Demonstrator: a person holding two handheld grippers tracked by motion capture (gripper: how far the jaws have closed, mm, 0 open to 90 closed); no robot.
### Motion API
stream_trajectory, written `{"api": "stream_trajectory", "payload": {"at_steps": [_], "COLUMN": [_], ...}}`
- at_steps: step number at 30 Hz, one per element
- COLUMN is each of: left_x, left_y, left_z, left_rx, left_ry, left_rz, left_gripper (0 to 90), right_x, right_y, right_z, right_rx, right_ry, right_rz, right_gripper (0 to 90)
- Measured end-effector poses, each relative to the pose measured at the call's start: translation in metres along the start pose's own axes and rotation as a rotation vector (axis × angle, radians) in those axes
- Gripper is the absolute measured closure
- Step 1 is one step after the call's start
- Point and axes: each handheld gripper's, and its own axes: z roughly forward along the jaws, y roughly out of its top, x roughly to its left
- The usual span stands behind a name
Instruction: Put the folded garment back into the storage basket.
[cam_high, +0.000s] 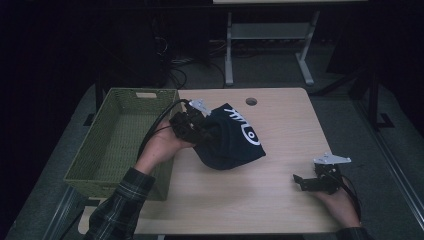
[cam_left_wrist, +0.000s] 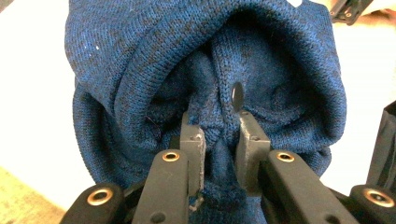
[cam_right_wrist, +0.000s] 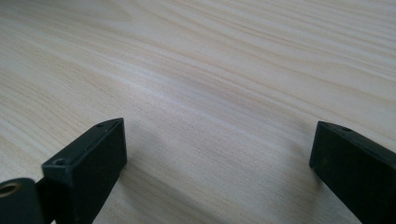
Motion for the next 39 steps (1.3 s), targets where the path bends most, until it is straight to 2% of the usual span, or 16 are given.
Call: {"api": "stream_trajectory", "payload": {"at_steps": [13, 26, 39], "left_x": [0.022, 0.045, 0.068], "left_y": [-0.021, -0.055, -0.096], "left_z": [-0.044, -0.083, -0.115], "left_rx": [-0.036, -0.059, -0.071], "left_ry": [0.078, 0.156, 0.257], "left_rz": [-0.079, -0.170, -0.280], "left_gripper": [75.5, 75.5, 75.4], "right_x": [0.000, 0.000, 0.000], "right_y": [0.000, 0.000, 0.000], "right_z": [0.000, 0.000, 0.000], "right_rx": [0.001, 0.001, 0.001], "right_ry": [0.006, 0.006, 0.006], "right_rz": [-0.002, -0.002, -0.003], "right_gripper": [3.7, 3.7, 3.7]}}
